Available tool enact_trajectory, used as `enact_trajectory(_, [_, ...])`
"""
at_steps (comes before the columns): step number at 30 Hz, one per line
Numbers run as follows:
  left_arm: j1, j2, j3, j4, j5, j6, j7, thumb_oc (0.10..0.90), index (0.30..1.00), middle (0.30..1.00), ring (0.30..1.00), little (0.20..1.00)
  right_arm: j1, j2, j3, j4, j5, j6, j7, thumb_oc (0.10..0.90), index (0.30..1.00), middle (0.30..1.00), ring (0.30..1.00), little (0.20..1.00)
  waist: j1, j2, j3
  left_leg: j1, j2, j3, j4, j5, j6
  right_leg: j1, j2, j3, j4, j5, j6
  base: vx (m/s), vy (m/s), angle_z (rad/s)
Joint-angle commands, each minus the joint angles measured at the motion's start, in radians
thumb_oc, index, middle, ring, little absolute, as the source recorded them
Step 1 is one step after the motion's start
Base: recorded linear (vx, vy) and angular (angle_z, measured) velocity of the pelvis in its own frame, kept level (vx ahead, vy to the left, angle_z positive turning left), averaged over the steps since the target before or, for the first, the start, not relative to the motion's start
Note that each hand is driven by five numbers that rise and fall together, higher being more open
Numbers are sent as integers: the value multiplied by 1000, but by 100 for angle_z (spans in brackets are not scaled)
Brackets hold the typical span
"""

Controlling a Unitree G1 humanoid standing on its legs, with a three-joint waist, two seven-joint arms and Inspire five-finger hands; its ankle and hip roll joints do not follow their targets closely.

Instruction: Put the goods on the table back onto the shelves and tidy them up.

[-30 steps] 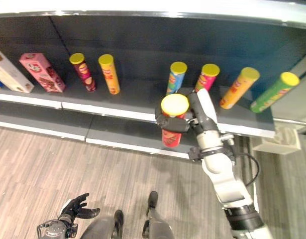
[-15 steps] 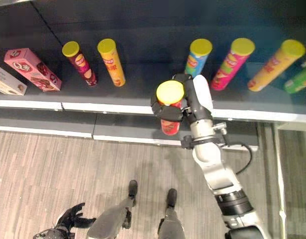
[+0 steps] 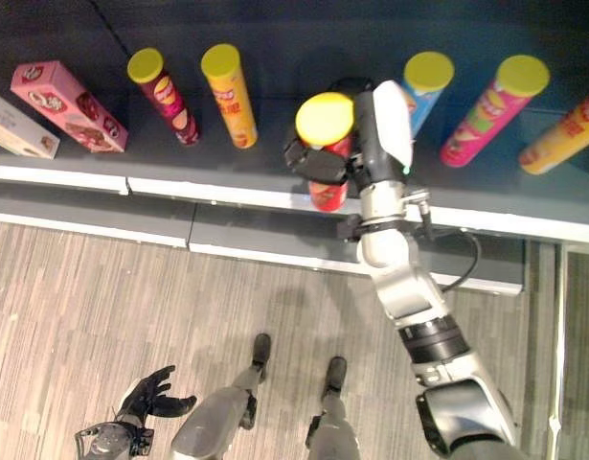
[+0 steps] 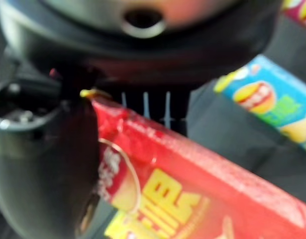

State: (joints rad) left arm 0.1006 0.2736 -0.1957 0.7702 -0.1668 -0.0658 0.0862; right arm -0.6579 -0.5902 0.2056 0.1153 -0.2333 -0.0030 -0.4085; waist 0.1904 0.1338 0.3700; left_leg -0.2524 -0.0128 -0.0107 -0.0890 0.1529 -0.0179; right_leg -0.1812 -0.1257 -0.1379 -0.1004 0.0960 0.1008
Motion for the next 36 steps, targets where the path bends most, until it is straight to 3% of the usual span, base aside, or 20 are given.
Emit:
enact_trajectory(1, [17, 83, -32, 20, -22, -27, 50, 800, 900, 900, 900, 900, -191, -28, -32, -80, -64, -57, -130, 400, 300, 300, 300, 300, 29, -20, -20, -13, 20, -42, 30, -66, -35, 45, -74, -31, 50, -50, 60, -20, -10, 4])
enact_trajectory(8, [-18, 86, -76, 0, -44, -50, 81, 800, 900, 900, 900, 900, -327, -76, -90, 33, -112, -20, -313, 400, 300, 300, 300, 300, 74, 12, 17, -78, 2, -86, 24, -45, -44, 1, -87, -69, 68, -56, 64, -12, -6, 23])
enact_trajectory(19, [-51, 81, -114, -32, -26, -69, 114, 800, 900, 900, 900, 900, -393, -116, -163, 78, -177, 34, -509, 400, 300, 300, 300, 300, 111, 34, 32, -141, -23, -126, 16, -32, -49, -21, -103, -109, 44, -50, 80, 10, 2, 11])
enact_trajectory(36, [-74, 85, -152, -70, -32, -81, 130, 800, 900, 900, 900, 900, -487, -169, -151, 139, -87, 34, -566, 400, 300, 300, 300, 300, 158, 26, 41, -219, -56, -168, 11, -22, -46, -54, -122, -145, 14, -38, 106, 30, 8, 8])
